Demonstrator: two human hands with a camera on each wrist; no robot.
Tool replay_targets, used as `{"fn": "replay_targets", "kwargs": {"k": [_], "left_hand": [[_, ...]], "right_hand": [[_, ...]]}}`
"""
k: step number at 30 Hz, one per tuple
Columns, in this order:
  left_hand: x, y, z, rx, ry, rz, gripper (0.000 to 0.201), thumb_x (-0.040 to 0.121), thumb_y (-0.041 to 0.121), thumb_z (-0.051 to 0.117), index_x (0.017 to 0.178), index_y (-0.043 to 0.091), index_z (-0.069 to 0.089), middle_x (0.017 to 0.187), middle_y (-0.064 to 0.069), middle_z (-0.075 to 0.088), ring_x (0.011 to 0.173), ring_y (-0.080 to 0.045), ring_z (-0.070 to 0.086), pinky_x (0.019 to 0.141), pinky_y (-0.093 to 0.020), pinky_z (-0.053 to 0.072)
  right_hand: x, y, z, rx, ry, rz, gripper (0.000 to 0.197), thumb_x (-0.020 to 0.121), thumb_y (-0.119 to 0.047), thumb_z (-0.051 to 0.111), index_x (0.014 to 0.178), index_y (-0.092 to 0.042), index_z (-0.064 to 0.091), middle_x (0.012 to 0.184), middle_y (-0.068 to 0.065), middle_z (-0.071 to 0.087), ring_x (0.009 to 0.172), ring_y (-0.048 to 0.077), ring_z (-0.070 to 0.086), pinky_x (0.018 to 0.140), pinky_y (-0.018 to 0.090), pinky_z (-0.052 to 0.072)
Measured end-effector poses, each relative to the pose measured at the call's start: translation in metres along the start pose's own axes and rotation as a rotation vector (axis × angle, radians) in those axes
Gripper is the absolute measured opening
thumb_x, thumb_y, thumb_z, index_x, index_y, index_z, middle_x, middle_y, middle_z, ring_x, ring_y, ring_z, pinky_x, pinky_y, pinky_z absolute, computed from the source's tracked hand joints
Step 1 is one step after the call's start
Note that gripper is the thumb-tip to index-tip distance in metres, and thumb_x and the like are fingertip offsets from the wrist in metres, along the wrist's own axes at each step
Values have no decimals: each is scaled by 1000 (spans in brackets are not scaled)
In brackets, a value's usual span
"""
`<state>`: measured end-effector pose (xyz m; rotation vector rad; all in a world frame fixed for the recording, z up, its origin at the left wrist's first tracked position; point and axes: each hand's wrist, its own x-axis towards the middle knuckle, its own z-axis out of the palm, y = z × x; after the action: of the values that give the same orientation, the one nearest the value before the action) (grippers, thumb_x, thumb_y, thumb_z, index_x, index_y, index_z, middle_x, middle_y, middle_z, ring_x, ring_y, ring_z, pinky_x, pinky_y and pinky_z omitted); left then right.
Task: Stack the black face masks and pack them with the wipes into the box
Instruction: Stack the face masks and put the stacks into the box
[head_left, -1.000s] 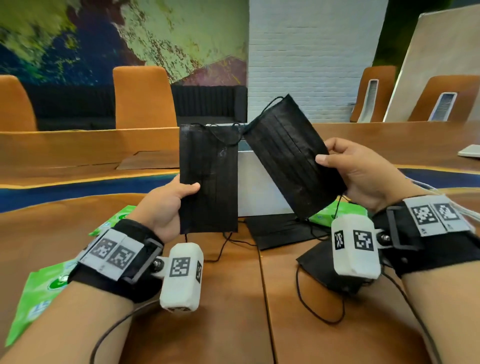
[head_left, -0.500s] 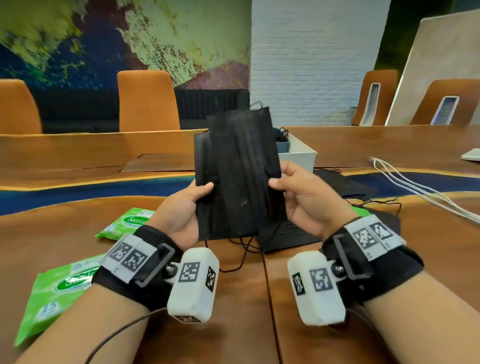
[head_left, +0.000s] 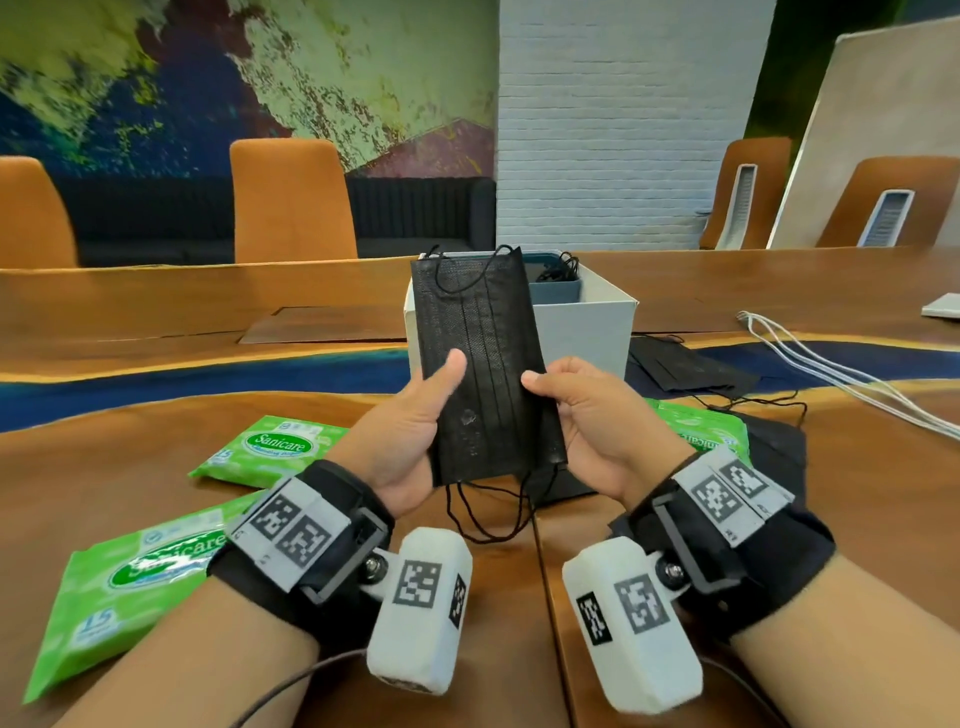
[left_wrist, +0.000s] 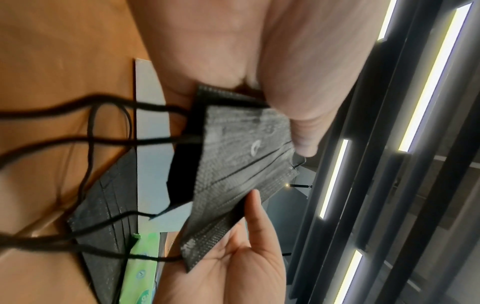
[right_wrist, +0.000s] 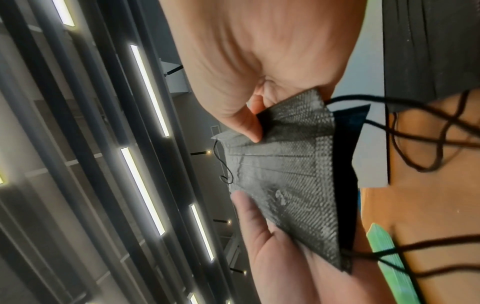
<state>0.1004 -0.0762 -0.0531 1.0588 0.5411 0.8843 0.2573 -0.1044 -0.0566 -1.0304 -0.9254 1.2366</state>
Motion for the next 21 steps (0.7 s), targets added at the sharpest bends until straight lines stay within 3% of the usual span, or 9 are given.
{"fn": "replay_targets", "kwargs": {"k": [3,9,12,14,18,21], "left_hand": [[2,-1,-2,1,40,7,27,95,30,47,119,22,55,103,-6,74,93,-21,71,73,-43,58],[1,-3,1,-21,62,-35,31,100,33,38,112,14,60,102,-10,74,90,-23,72,69,-40,56],[0,-1,2,-23,84,-57,37,100,35,38,116,11,61,103,-12,73,91,-24,71,68,-39,56],[-1,1,3,-28,88,-71,41,99,37,37,116,9,62,106,-14,72,94,-26,70,73,-41,55],[-3,4,4,-52,83,-87,46,98,41,36,119,9,62,109,-16,71,97,-28,69,78,-43,52],[-5,6,3,-48,57,-101,49,98,44,34,116,8,63,109,-16,71,97,-28,69,78,-43,52]], "right_hand": [[-1,2,2,25,3,-5,19,94,-11,52,77,-15,46,105,19,59,109,35,57,100,58,42],[-1,6,4,-5,33,-23,21,93,-11,54,75,-16,44,95,12,60,98,26,57,98,53,43],[0,5,4,-125,85,-65,18,91,-15,58,77,-19,47,96,11,58,95,25,56,95,52,45],[0,5,3,-185,102,-80,12,89,-18,61,87,-20,50,101,9,59,98,25,58,94,51,47],[2,5,1,-127,56,-48,31,89,-17,61,117,-22,48,118,11,61,111,27,58,96,51,48],[-2,0,2,-174,17,-80,23,93,-13,56,116,-14,54,112,10,66,103,23,63,90,43,52]]}}
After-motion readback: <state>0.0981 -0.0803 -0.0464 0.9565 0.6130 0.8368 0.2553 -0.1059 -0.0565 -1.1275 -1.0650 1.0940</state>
